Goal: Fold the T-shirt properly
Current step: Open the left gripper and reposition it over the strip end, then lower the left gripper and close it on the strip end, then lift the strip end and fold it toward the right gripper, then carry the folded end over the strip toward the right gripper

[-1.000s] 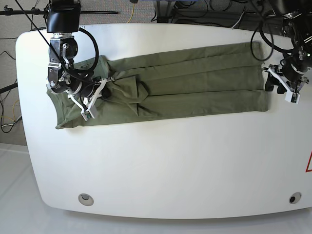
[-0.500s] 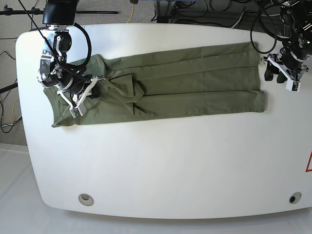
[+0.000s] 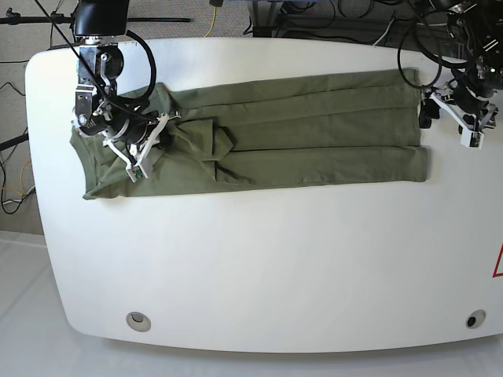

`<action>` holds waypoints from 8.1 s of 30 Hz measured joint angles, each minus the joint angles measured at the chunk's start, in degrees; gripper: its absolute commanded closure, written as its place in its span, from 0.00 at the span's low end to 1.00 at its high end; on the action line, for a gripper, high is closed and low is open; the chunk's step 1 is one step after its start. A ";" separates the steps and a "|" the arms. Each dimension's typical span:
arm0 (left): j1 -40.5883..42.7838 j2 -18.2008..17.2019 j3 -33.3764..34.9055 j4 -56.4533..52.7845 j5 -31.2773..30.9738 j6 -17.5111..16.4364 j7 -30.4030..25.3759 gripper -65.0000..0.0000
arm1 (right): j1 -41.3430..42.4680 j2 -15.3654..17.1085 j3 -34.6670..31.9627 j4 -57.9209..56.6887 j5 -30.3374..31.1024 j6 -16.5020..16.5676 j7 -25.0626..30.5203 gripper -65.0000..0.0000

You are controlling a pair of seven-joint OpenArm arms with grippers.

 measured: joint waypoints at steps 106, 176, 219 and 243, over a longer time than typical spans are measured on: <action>-8.55 0.48 5.25 -16.46 -21.66 -0.94 8.68 0.98 | -0.28 -0.35 -0.22 -0.39 -1.46 -0.22 0.37 1.00; -10.47 18.12 22.12 8.74 -19.89 -0.70 17.38 0.98 | -0.26 -1.11 -0.55 -0.81 -1.70 -0.66 0.87 1.00; -11.58 22.23 40.76 7.61 -19.56 -0.68 13.57 0.96 | -0.26 -1.33 -0.55 -0.94 -2.99 -0.63 0.83 1.00; -11.91 22.14 44.13 8.61 -21.27 -0.63 14.36 0.35 | -0.26 -1.46 -0.48 -1.20 -3.23 -0.66 0.83 1.00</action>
